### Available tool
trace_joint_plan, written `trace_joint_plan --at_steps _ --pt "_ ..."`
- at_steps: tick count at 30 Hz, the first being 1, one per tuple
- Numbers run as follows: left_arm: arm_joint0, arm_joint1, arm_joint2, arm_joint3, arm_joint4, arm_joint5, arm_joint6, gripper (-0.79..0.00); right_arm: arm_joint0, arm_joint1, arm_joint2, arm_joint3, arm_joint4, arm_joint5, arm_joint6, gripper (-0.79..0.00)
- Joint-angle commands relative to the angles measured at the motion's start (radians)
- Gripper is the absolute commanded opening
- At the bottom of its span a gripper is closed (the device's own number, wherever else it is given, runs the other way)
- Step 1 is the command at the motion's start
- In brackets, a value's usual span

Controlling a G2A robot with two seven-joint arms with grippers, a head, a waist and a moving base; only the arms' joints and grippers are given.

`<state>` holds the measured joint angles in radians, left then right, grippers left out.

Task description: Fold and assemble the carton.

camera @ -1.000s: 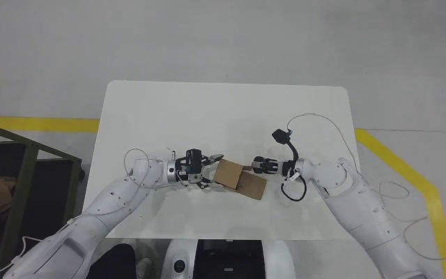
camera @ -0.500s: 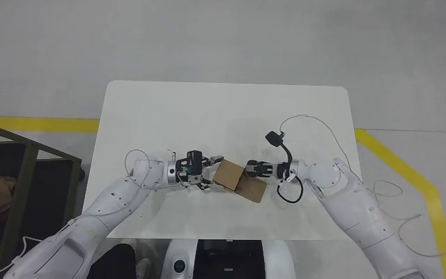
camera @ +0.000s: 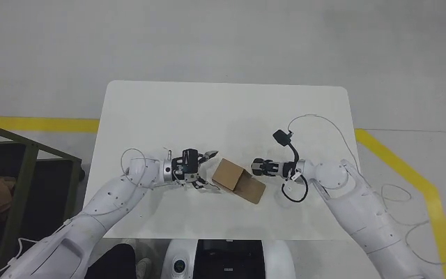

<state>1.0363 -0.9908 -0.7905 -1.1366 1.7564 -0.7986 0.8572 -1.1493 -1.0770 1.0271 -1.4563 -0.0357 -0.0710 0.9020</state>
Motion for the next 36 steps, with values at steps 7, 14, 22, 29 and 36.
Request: trace_joint_plan --at_steps 7,14,22,29,36 --pt "0.024 0.018 -0.027 -0.014 0.01 -0.008 0.008 0.0 -0.061 0.022 0.069 -0.18 0.008 0.181 0.065 -0.785" --pt "0.045 0.034 -0.063 -0.021 0.004 -0.004 -0.004 0.0 -0.149 0.044 0.112 -0.297 0.006 0.283 0.141 -0.785" --pt "0.063 0.045 -0.085 -0.042 -0.004 -0.006 -0.016 0.0 -0.219 0.048 0.113 -0.287 0.05 0.315 0.124 -0.785" --pt "0.071 0.048 -0.091 -0.057 -0.015 -0.004 -0.027 0.0 -0.18 0.029 0.038 -0.159 0.076 0.226 0.064 -0.785" --pt "0.072 0.05 -0.079 -0.06 -0.004 -0.045 -0.03 0.0 -0.129 0.015 -0.003 -0.07 0.06 0.165 0.006 -0.785"
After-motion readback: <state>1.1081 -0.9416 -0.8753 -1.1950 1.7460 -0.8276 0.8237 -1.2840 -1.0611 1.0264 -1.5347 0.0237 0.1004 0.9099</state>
